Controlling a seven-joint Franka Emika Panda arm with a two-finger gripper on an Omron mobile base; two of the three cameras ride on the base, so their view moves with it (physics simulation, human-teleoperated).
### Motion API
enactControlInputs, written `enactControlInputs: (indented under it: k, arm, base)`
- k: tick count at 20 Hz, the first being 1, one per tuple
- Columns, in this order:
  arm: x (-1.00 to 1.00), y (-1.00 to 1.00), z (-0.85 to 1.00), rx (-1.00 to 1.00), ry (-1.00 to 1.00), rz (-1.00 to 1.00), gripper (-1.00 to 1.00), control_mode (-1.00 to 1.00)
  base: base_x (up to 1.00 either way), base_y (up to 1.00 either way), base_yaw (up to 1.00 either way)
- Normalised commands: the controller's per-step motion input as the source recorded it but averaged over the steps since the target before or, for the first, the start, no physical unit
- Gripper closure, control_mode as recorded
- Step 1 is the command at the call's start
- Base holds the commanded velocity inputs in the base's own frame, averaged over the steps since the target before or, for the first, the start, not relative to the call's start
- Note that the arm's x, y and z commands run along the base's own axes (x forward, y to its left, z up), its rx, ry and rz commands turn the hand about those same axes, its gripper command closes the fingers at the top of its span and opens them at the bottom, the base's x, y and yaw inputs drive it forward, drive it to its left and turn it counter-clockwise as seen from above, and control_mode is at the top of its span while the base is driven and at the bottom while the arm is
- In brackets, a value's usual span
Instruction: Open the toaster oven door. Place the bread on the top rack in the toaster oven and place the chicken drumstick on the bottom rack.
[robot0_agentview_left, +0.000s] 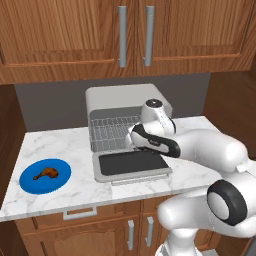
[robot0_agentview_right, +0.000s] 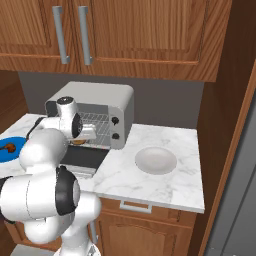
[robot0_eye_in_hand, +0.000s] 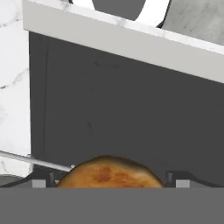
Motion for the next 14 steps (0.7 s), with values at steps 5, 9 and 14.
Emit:
enactControlInputs:
  k: [5,9,14]
  arm:
    - [0.47,0.33,0.01,0.0,0.0,0.0,1.0,-1.0]
    - [0.11,0.09,0.03,0.0,-0.01,0.0,1.0,-1.0]
    - [0.42,0.02,-0.23,0.0,0.0,0.0,1.0,-1.0]
  base:
    - [0.0,0.0,0.0]
    - [0.0,0.0,0.0]
    - [0.0,0.0,0.0]
